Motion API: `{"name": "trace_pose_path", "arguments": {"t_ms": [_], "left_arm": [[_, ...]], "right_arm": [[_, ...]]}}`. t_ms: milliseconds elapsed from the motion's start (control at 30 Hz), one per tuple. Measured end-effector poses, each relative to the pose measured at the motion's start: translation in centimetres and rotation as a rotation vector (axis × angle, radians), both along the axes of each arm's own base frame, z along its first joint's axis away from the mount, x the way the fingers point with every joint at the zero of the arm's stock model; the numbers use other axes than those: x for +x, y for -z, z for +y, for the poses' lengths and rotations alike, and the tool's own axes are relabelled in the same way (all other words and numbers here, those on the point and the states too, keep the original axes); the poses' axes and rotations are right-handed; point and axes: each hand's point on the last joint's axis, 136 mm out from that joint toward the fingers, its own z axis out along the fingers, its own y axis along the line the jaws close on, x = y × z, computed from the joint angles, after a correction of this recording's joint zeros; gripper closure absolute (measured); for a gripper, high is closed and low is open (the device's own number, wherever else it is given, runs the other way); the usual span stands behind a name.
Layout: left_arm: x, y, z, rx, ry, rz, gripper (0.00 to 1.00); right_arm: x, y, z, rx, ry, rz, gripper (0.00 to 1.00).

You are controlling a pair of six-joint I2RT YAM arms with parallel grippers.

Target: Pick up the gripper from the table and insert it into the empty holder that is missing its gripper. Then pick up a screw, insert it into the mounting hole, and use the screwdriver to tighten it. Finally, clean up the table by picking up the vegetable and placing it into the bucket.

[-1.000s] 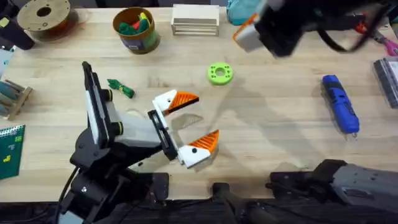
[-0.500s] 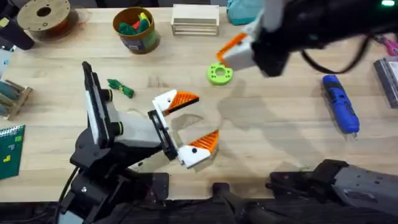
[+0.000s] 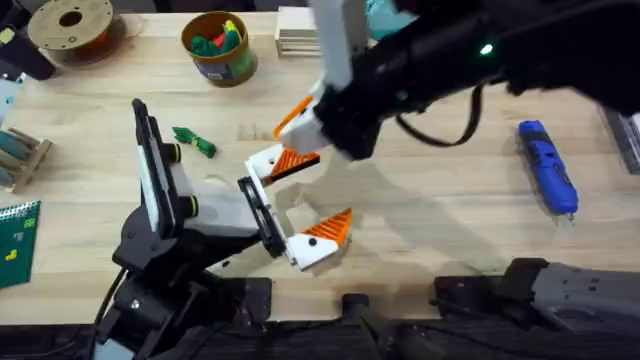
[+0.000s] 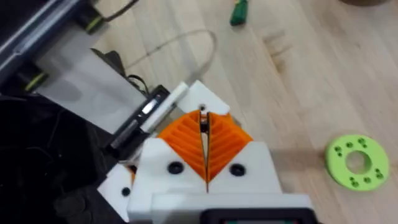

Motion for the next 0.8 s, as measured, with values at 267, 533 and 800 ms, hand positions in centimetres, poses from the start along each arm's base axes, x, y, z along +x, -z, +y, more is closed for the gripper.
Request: {"name": "trace_pose_path", "arguments": {"t_ms": [267,533,800], "left_arm": [[0.0,0.0,0.0,0.000,0.000,0.000,0.015],[0.0,0.0,0.0,0.000,0.000,0.000,0.015],[0.0,0.0,0.0,0.000,0.000,0.000,0.015]], "right_arm": [[-0.9,2.2,2.3,-0.038,-0.031,0.029,0.995],[-0.1,2.9,2.4,-0.066,-0.004,0.012,0.995],[0.0,3.4,2.6,-0.072,-0.007,0.021,0.995]]}}
